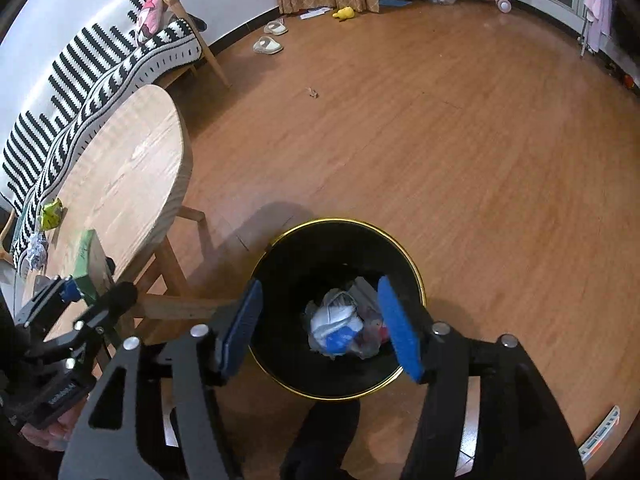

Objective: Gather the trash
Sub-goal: 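Carry box and printed bag over the bin and open both grippers to drop them, then move both tools back over the table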

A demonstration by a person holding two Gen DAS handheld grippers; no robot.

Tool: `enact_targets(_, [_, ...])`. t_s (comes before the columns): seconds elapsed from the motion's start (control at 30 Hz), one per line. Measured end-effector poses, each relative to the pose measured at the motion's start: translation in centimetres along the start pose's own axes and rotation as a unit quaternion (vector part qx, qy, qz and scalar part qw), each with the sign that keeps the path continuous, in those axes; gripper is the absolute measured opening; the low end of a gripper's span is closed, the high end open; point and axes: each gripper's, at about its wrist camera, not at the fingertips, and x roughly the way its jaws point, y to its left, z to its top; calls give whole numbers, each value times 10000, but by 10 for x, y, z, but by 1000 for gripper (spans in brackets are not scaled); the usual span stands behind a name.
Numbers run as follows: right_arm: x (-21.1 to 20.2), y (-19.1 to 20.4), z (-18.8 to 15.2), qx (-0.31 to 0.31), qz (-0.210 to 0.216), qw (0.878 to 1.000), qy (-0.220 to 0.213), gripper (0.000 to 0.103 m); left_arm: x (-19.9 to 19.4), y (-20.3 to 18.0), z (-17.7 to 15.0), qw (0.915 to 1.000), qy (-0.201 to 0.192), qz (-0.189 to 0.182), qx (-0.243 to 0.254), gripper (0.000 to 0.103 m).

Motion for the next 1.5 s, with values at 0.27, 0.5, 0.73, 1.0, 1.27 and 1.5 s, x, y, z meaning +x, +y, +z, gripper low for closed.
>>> enact_targets(0.27, [-8,-6,0,96,0,9998,-147,65,11,-12,3,9999,-1,-159,27,58])
enact_targets(0.5, [-22,-16,2,322,-80,9987,-398,67,29,-22,9,9988,-115,-451,-159,67])
enact_targets(0.73, [-25,-21,3,355,-138,9982,-472,70,37,-27,12,9988,-114,-402,-260,89])
enact_targets(1.0, [-29,5,10,137,-27,9985,-524,76,-2,-6,9,9990,-263,-212,-279,92])
enact_targets(1.27, [-24,107,20,-696,293,9958,-514,78,-84,79,-16,9945,-666,672,-456,92])
enact_targets(1.5, [-11,230,12,-1578,698,9844,-345,78,-149,186,-55,9759,-767,1738,-1070,92])
